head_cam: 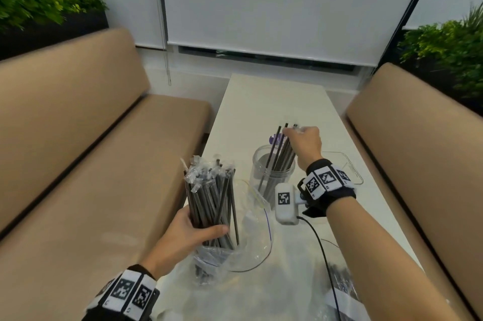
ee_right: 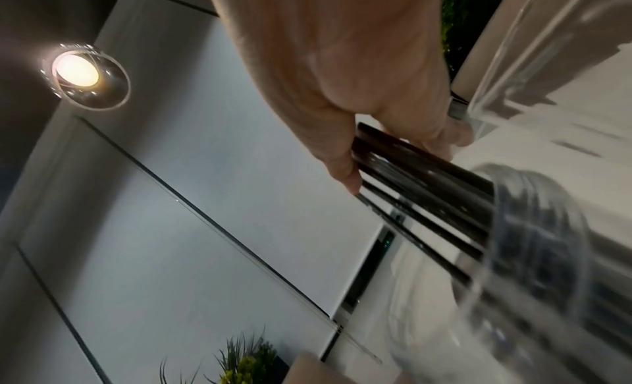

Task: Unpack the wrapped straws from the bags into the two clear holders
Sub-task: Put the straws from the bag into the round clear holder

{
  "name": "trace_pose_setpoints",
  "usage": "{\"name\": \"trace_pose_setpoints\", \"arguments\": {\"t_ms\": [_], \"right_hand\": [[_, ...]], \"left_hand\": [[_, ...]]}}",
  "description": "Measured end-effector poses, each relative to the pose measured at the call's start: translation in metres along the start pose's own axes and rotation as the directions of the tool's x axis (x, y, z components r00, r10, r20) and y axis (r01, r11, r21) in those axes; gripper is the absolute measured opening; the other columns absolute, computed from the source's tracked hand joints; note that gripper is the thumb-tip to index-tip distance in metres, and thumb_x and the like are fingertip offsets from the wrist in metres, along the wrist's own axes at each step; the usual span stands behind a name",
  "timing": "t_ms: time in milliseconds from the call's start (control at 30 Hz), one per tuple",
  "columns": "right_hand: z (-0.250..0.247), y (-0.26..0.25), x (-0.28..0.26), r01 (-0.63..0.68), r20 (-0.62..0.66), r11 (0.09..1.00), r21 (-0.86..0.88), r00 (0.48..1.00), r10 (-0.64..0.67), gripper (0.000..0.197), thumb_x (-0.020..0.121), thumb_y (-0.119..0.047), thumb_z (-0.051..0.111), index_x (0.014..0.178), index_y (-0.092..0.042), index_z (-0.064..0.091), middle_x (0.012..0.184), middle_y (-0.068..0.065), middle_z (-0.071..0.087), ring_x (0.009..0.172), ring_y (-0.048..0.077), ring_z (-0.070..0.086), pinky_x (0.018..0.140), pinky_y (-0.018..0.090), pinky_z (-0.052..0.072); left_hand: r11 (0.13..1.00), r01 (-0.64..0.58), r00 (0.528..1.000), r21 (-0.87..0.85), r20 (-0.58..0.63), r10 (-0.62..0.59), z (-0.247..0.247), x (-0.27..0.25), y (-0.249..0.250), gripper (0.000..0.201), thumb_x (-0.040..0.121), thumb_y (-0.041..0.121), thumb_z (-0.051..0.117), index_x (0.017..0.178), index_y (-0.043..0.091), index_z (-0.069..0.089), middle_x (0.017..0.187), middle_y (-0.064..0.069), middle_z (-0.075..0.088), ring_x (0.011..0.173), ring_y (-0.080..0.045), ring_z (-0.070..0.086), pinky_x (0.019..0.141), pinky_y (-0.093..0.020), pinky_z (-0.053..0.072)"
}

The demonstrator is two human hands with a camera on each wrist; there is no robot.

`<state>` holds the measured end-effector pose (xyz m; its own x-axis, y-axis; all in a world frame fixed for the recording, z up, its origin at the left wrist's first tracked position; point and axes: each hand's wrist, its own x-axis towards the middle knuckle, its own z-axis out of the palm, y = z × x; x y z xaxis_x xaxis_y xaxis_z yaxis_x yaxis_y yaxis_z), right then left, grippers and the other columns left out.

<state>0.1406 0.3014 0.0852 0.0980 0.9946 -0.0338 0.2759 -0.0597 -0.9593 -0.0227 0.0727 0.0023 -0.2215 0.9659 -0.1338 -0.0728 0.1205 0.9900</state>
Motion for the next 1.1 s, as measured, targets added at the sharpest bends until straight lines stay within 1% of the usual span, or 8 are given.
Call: {"name": "trace_pose_setpoints", "arguments": {"t_ms": [100, 233, 367, 467, 633, 733, 1000, 1100], "right_hand": [[-0.022, -0.024, -0.018, 0.178, -0.082, 0.980, -0.084, 0.979, -0.185, 0.054, 0.089, -0.020, 0.067, 0.132, -0.003, 0.040, 0.133, 0.014, 0.045, 0.110, 0.019, 0.045, 0.090, 0.029, 0.039], [-0.043, -0.039, -0.087, 0.486, -0.089, 0.874, 0.015, 0.871, -0.483, 0.034, 0.090, -0.015, 0.063, 0.123, -0.012, 0.052, 0.119, 0.000, 0.056, 0.103, 0.012, 0.058, 0.089, 0.023, 0.047], [-0.018, 0.007, -0.149, 0.262, 0.404, 0.960, 0.095, 0.872, -0.277, 0.060, 0.082, -0.037, 0.075, 0.134, -0.023, 0.047, 0.120, -0.007, 0.060, 0.109, 0.007, 0.062, 0.095, 0.025, 0.051], [0.011, 0.042, -0.164, 0.239, 0.561, 0.971, -0.026, 0.807, -0.183, 0.068, 0.075, -0.049, 0.077, 0.134, -0.026, 0.051, 0.121, -0.013, 0.064, 0.110, 0.005, 0.062, 0.099, 0.036, 0.052], [0.015, 0.044, -0.156, 0.278, 0.506, 0.951, 0.136, 0.806, -0.308, 0.031, 0.084, -0.028, 0.075, 0.113, -0.018, 0.069, 0.105, -0.003, 0.076, 0.099, 0.008, 0.071, 0.092, 0.037, 0.057], [0.007, 0.038, -0.152, 0.261, 0.485, 0.947, 0.188, 0.814, -0.320, 0.028, 0.087, -0.028, 0.071, 0.115, -0.021, 0.067, 0.109, -0.007, 0.074, 0.103, 0.004, 0.069, 0.092, 0.027, 0.055], [-0.001, 0.022, -0.140, 0.304, 0.237, 0.891, 0.338, 0.888, -0.393, 0.018, 0.091, -0.013, 0.065, 0.090, 0.005, 0.065, 0.078, 0.011, 0.072, 0.076, 0.017, 0.071, 0.084, 0.035, 0.056], [0.001, 0.033, -0.139, 0.295, 0.282, 0.930, 0.221, 0.893, -0.351, 0.015, 0.088, -0.011, 0.067, 0.081, 0.002, 0.067, 0.074, 0.007, 0.072, 0.072, 0.016, 0.068, 0.081, 0.038, 0.055]], "left_hand": [[1.000, -0.013, 1.000, 0.007, -0.008, 0.013, 0.000, -0.001, 0.000, 0.040, 0.071, 0.001, 0.081, 0.100, 0.022, 0.063, 0.090, 0.010, 0.078, 0.087, -0.011, 0.074, 0.066, -0.017, 0.056], [0.999, -0.036, 0.999, -0.004, -0.004, 0.036, -0.001, -0.002, 0.003, 0.042, 0.072, 0.000, 0.080, 0.097, 0.028, 0.060, 0.086, 0.008, 0.077, 0.083, -0.003, 0.073, 0.067, -0.015, 0.056], [0.999, -0.052, 0.998, -0.013, 0.019, 0.052, 0.002, -0.002, 0.004, 0.044, 0.072, 0.000, 0.080, 0.099, 0.029, 0.061, 0.092, 0.003, 0.075, 0.085, -0.004, 0.072, 0.070, -0.017, 0.057], [0.999, -0.048, 0.996, -0.001, 0.073, 0.047, 0.005, -0.003, 0.004, 0.047, 0.072, 0.003, 0.081, 0.110, 0.023, 0.064, 0.105, -0.005, 0.075, 0.098, -0.015, 0.071, 0.079, -0.024, 0.058], [0.996, -0.087, 0.995, -0.034, 0.044, 0.088, 0.003, -0.007, 0.004, 0.048, 0.072, 0.000, 0.080, 0.106, 0.030, 0.063, 0.100, 0.011, 0.077, 0.098, -0.008, 0.071, 0.076, -0.019, 0.056], [0.995, -0.098, 0.994, -0.025, 0.044, 0.099, 0.001, -0.008, 0.006, 0.042, 0.074, 0.002, 0.079, 0.102, 0.030, 0.064, 0.097, 0.012, 0.077, 0.094, -0.006, 0.072, 0.072, -0.015, 0.055], [0.997, -0.060, 0.997, -0.037, 0.044, 0.062, 0.003, 0.001, 0.003, 0.036, 0.075, 0.005, 0.079, 0.106, 0.019, 0.066, 0.102, 0.003, 0.077, 0.097, -0.012, 0.072, 0.078, -0.018, 0.056], [0.998, -0.046, 0.999, -0.041, 0.015, 0.047, 0.003, 0.005, -0.002, 0.037, 0.075, 0.009, 0.079, 0.108, 0.018, 0.065, 0.100, 0.004, 0.077, 0.096, -0.010, 0.072, 0.076, -0.018, 0.057]]}}
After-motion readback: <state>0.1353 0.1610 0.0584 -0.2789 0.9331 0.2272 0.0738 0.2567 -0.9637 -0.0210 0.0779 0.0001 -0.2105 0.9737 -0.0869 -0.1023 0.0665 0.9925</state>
